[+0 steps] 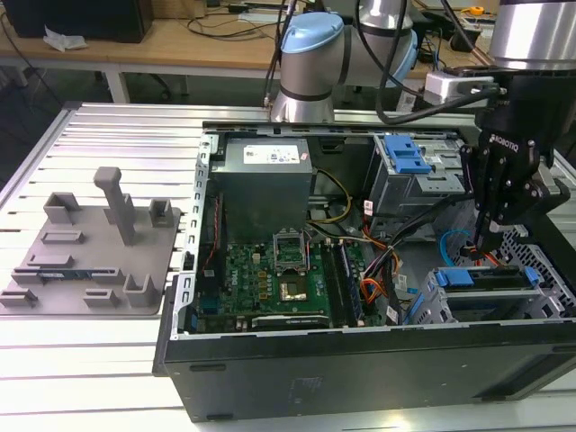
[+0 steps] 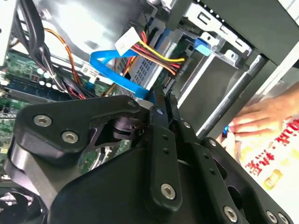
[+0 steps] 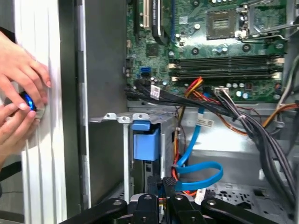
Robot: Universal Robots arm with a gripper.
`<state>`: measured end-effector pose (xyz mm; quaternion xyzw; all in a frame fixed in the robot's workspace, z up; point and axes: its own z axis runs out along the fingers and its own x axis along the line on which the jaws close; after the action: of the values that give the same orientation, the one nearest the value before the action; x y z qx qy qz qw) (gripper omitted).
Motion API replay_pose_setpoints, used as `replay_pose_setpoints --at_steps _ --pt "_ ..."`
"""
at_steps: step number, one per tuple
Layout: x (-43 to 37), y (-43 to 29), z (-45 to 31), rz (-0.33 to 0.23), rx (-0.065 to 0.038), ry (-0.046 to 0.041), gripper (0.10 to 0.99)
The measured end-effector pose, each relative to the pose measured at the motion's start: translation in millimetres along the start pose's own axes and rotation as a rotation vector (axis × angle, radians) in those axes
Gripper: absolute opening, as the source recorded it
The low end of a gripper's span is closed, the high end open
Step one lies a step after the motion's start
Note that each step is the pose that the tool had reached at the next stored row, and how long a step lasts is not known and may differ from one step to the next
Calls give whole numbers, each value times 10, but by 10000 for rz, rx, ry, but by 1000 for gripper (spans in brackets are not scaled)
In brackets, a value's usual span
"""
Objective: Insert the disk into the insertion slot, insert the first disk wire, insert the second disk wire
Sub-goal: 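Insert the second disk wire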
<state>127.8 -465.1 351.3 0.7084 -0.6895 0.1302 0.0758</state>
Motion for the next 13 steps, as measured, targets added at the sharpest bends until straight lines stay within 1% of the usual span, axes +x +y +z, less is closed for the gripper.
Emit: replay_pose_setpoints --at_steps 1,3,4,6,7,8,9,10,12,13 --pt "9 0 4 22 36 -143 161" --pt "30 1 9 71 117 -484 161" --pt "42 2 13 105 165 -728 161" --pt "62 2 18 151 235 -1062 161" --pt "71 0 22 169 264 -1186 161" --pt "79 -1 25 185 286 -1289 161" --pt "105 -6 32 199 295 -1418 161" --pt "171 -34 55 208 291 -1530 161" --pt "227 -65 74 206 270 -1550 161" --pt "278 -74 90 208 264 -1605 161"
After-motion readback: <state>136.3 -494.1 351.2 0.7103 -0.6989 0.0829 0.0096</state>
